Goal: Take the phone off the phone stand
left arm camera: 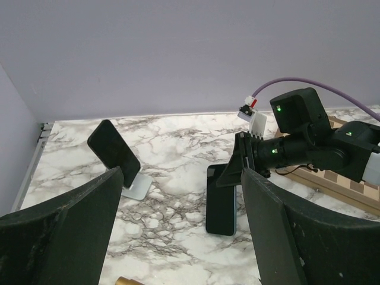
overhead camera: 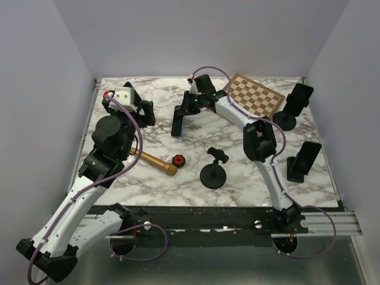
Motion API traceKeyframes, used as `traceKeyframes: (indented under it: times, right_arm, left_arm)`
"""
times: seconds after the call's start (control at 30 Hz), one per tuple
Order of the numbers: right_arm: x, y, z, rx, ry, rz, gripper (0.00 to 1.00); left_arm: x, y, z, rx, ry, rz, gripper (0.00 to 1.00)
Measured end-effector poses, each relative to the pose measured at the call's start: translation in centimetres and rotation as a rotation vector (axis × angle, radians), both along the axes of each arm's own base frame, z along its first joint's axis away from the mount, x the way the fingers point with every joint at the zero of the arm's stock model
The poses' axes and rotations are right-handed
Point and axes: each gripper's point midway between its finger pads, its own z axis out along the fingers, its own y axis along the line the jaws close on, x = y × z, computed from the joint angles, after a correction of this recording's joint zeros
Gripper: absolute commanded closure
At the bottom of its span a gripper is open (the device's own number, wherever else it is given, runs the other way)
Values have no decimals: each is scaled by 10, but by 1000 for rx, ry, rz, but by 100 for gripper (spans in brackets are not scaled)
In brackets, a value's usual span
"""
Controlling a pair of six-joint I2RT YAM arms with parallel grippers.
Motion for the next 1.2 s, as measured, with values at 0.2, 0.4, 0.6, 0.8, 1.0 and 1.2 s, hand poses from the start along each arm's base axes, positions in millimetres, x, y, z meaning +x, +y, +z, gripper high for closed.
traceKeyframes:
  times: [0.2,0.4,0.6,0.8,1.0,1.2]
  right_arm:
    - [2,5,-7,61,41,14,75]
    - [-2,9,-17,144,101,20,75]
    - [-15,20,-24,181,145,39,72]
    - [-22,27,-34,195,168,51,67]
    - [-23,26,-49,190,186,34,45]
    - [-22,29,-39,200,147,35,23]
  left_arm:
    - [3,0,-3,-4,10,-2,12]
    - [6,0,-6,-9,23,-1,12]
    - [7,1,-7,-22,27,-3,12]
    - [8,1,-10,-30,38,-4,12]
    - [8,3,-12,-35,47,-1,12]
    - [8,2,-13,-40,51,-2,13]
